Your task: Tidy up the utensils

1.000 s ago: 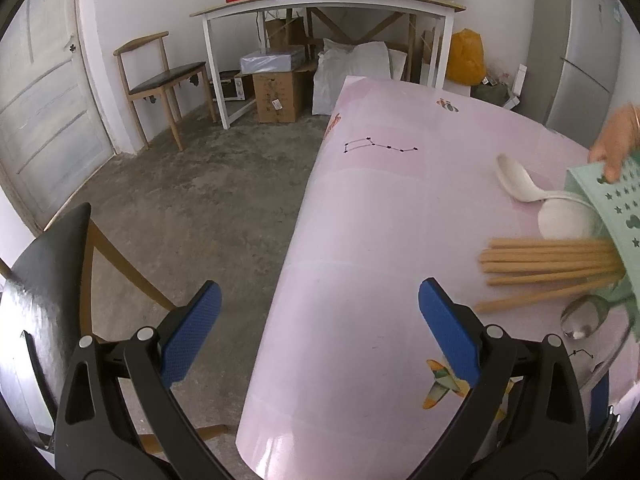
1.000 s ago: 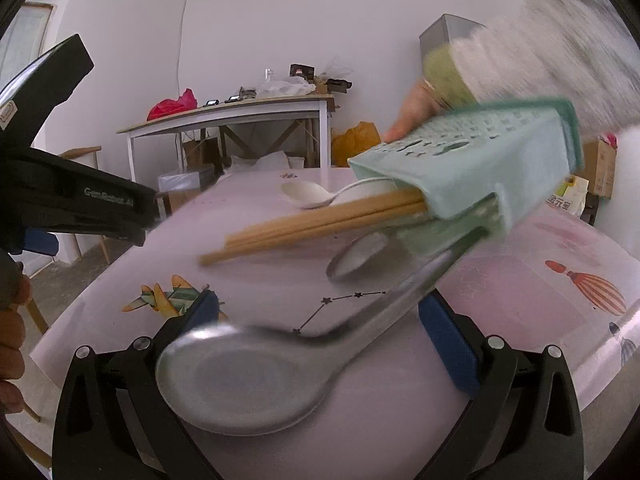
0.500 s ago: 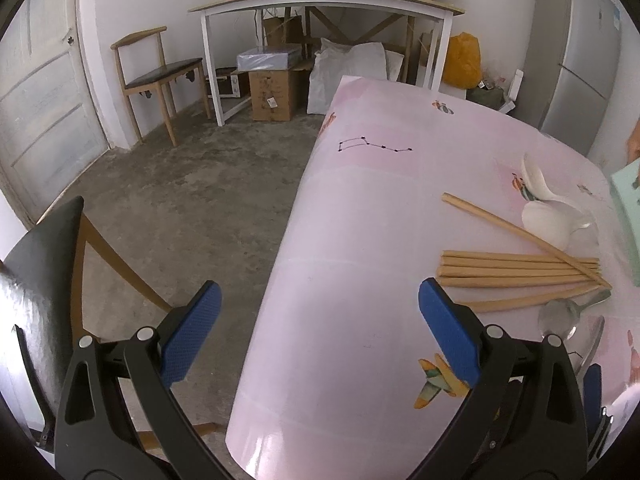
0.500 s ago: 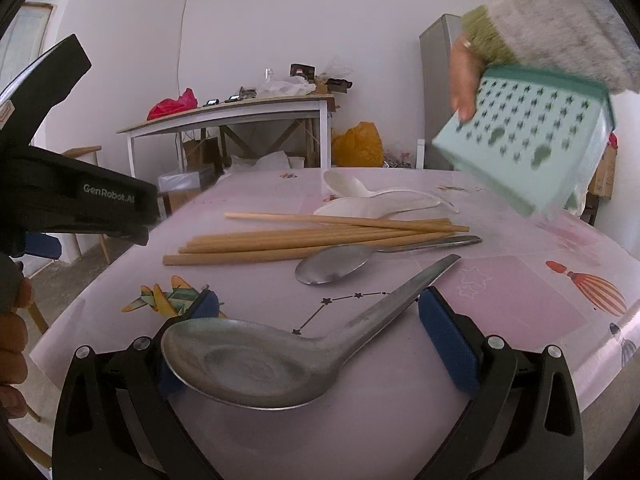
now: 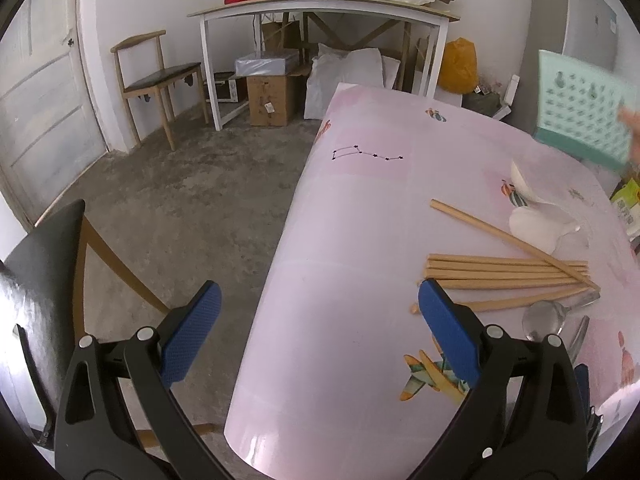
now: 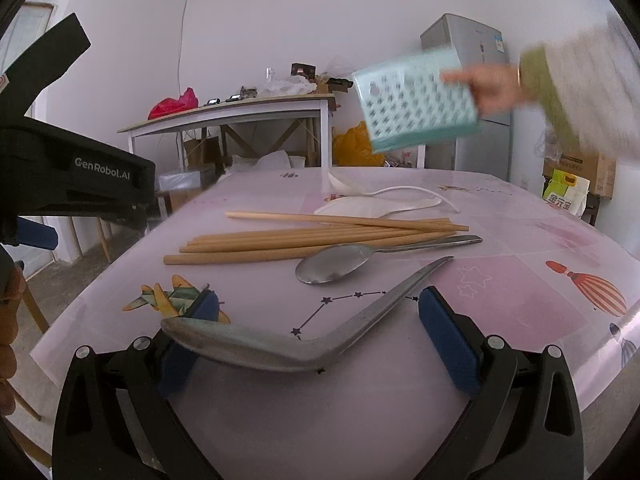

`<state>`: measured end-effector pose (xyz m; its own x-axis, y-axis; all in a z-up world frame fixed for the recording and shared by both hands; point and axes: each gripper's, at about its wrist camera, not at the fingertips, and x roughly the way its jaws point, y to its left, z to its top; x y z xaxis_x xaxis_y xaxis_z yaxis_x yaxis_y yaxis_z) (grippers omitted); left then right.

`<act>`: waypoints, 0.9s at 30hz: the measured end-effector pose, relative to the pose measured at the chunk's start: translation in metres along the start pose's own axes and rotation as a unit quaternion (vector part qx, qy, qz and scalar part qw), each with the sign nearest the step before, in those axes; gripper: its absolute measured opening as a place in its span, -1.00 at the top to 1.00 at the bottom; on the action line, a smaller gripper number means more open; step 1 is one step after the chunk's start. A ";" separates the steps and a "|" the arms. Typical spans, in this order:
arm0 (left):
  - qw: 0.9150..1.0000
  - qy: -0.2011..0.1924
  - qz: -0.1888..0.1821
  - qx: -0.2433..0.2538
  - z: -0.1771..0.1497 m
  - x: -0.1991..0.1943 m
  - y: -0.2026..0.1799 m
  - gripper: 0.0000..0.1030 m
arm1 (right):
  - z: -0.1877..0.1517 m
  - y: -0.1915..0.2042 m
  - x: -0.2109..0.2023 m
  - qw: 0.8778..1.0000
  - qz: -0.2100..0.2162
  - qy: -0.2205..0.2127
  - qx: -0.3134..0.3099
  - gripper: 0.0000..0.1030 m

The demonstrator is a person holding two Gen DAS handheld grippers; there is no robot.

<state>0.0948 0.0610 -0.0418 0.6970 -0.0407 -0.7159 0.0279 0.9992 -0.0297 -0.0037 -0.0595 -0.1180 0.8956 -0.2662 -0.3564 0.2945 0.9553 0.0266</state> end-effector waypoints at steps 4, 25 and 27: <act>1.000 0.001 0.005 0.006 0.001 -0.001 -0.001 -0.84 | 0.000 0.000 0.000 1.000 0.000 0.000 0.000 -0.88; 1.000 0.008 0.011 0.001 0.001 0.008 0.005 -0.84 | 0.001 0.001 0.001 1.000 -0.003 -0.001 0.000 -0.88; 1.000 0.005 0.012 -0.001 0.001 0.005 0.006 -0.84 | 0.001 0.001 0.001 1.000 -0.003 -0.001 0.001 -0.88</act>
<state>0.0989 0.0664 -0.0448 0.6900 -0.0160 -0.7236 0.0098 0.9999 -0.0128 -0.0025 -0.0590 -0.1177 0.8945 -0.2726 -0.3544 0.3010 0.9533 0.0263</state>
